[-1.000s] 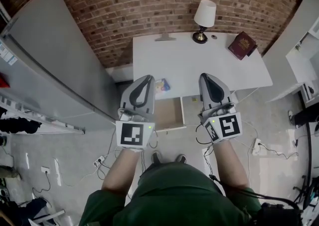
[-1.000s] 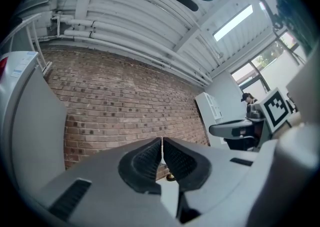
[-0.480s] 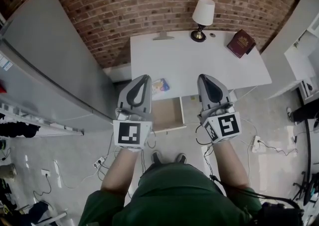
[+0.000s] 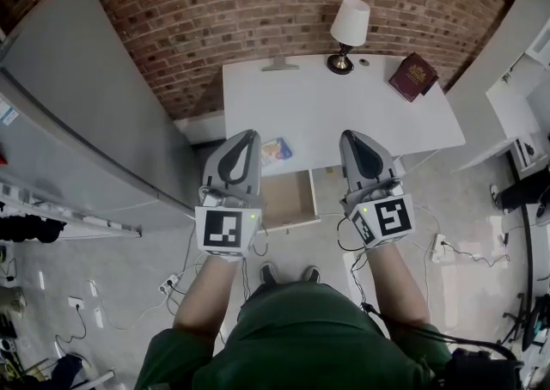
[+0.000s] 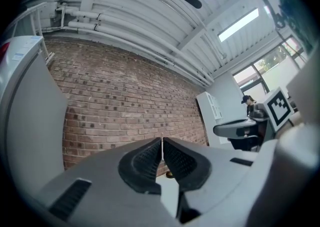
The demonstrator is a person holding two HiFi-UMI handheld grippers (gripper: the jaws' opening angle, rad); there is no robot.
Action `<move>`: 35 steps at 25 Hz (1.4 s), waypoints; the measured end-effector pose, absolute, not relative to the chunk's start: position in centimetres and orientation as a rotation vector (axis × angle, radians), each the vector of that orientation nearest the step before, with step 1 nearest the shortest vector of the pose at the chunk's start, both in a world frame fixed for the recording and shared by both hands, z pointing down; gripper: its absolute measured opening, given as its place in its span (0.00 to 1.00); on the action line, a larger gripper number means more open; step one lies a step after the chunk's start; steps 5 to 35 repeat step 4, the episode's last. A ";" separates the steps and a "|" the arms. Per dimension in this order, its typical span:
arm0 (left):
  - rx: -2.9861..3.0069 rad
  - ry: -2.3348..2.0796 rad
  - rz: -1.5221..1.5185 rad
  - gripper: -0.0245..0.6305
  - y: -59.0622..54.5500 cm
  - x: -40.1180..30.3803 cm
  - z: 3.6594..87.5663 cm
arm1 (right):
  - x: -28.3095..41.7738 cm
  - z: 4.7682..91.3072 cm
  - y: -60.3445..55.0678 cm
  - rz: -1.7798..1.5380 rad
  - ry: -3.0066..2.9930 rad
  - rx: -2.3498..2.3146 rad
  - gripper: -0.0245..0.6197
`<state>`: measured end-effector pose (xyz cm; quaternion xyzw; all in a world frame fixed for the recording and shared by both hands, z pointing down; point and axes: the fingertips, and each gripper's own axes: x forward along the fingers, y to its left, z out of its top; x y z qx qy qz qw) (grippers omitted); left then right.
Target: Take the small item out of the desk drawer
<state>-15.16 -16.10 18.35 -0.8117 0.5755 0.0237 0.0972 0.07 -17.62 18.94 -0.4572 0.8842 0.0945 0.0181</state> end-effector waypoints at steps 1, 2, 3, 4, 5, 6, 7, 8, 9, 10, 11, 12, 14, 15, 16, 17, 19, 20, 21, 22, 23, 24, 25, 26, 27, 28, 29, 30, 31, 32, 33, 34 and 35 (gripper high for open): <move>-2.413 1.706 0.067 0.05 -16.1 -15.3 18.5 | -0.1 19.1 -17.6 0.292 2.745 -1.424 0.04; -2.425 1.707 0.059 0.05 -16.0 -15.4 18.6 | -0.2 19.2 -17.6 0.291 2.742 -1.429 0.04; -2.436 1.708 0.052 0.05 -16.0 -15.5 18.7 | -0.3 19.3 -17.6 0.290 2.738 -1.434 0.04; -2.446 1.708 0.046 0.05 -15.9 -15.7 18.8 | -0.4 19.4 -17.6 0.288 2.734 -1.439 0.04; -2.446 1.708 0.046 0.05 -15.9 -15.7 18.8 | -0.4 19.4 -17.6 0.288 2.734 -1.439 0.04; -2.446 1.708 0.046 0.05 -15.9 -15.7 18.8 | -0.4 19.4 -17.6 0.288 2.734 -1.439 0.04; -2.446 1.708 0.046 0.05 -15.9 -15.7 18.8 | -0.4 19.4 -17.6 0.288 2.734 -1.439 0.04; -2.446 1.708 0.046 0.05 -15.9 -15.7 18.8 | -0.4 19.4 -17.6 0.288 2.734 -1.439 0.04; -2.446 1.708 0.046 0.05 -15.9 -15.7 18.8 | -0.4 19.4 -17.6 0.288 2.734 -1.439 0.04; -2.446 1.708 0.046 0.05 -15.9 -15.7 18.8 | -0.4 19.4 -17.6 0.288 2.734 -1.439 0.04; -2.446 1.708 0.046 0.05 -15.9 -15.7 18.8 | -0.4 19.4 -17.6 0.288 2.734 -1.439 0.04; -2.446 1.708 0.046 0.05 -15.9 -15.7 18.8 | -0.4 19.4 -17.6 0.288 2.734 -1.439 0.04; -2.446 1.708 0.046 0.05 -15.9 -15.7 18.8 | -0.4 19.4 -17.6 0.288 2.734 -1.439 0.04; -2.446 1.708 0.046 0.05 -15.9 -15.7 18.8 | -0.4 19.4 -17.6 0.288 2.734 -1.439 0.04; -2.446 1.708 0.046 0.05 -15.9 -15.7 18.8 | -0.4 19.4 -17.6 0.288 2.734 -1.439 0.04; -2.446 1.708 0.046 0.05 -15.9 -15.7 18.8 | -0.4 19.4 -17.6 0.288 2.734 -1.439 0.04; -2.446 1.708 0.046 0.05 -15.9 -15.7 18.8 | -0.4 19.4 -17.6 0.288 2.734 -1.439 0.04; -2.446 1.708 0.046 0.05 -15.9 -15.7 18.8 | -0.4 19.4 -17.6 0.288 2.734 -1.439 0.04; -2.446 1.708 0.046 0.05 -15.9 -15.7 18.8 | -0.4 19.4 -17.6 0.288 2.734 -1.439 0.04; -2.446 1.708 0.046 0.05 -15.9 -15.7 18.8 | -0.4 19.4 -17.6 0.288 2.734 -1.439 0.04; -2.446 1.708 0.046 0.05 -15.9 -15.7 18.8 | -0.4 19.4 -17.6 0.288 2.734 -1.439 0.04; -2.446 1.708 0.046 0.05 -15.9 -15.7 18.8 | -0.4 19.4 -17.6 0.288 2.734 -1.439 0.04; -2.446 1.708 0.046 0.05 -15.9 -15.7 18.8 | -0.4 19.4 -17.6 0.288 2.734 -1.439 0.04; -2.446 1.708 0.046 0.05 -15.9 -15.7 18.8 | -0.4 19.4 -17.6 0.288 2.734 -1.439 0.04; -2.446 1.708 0.046 0.05 -15.9 -15.7 18.8 | -0.4 19.4 -17.6 0.288 2.734 -1.439 0.04; -2.446 1.708 0.046 0.05 -15.9 -15.7 18.8 | -0.4 19.4 -17.6 0.288 2.734 -1.439 0.04; -2.446 1.708 0.046 0.05 -15.9 -15.7 18.8 | -0.4 19.4 -17.6 0.288 2.734 -1.439 0.04; -2.446 1.708 0.046 0.05 -15.9 -15.7 18.8 | -0.4 19.4 -17.6 0.288 2.734 -1.439 0.04; -2.446 1.708 0.046 0.05 -15.9 -15.7 18.8 | -0.4 19.4 -17.6 0.288 2.734 -1.439 0.04; -2.446 1.708 0.046 0.05 -15.9 -15.7 18.8 | -0.4 19.4 -17.6 0.288 2.734 -1.439 0.04; -2.446 1.708 0.046 0.05 -15.9 -15.7 18.8 | -0.4 19.4 -17.6 0.288 2.734 -1.439 0.04; -2.446 1.708 0.046 0.05 -15.9 -15.7 18.8 | -0.4 19.4 -17.6 0.288 2.734 -1.439 0.04; -2.446 1.708 0.046 0.05 -15.9 -15.7 18.8 | -0.4 19.4 -17.6 0.288 2.734 -1.439 0.04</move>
